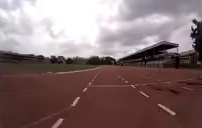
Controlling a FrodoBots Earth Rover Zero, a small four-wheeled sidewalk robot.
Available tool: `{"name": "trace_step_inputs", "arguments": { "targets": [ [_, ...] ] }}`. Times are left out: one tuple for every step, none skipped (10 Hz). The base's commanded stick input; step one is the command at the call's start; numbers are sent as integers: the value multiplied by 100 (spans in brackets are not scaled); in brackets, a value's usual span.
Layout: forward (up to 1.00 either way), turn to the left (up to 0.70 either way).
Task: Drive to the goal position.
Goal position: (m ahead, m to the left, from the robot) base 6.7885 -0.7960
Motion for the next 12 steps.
{"name": "trace_step_inputs", "arguments": {
  "targets": [
    [70,0],
    [70,0],
    [70,0],
    [70,0],
    [70,0],
    [70,0],
    [70,0],
    [70,0],
    [70,0],
    [70,0],
    [70,0],
    [70,0]
  ]
}}
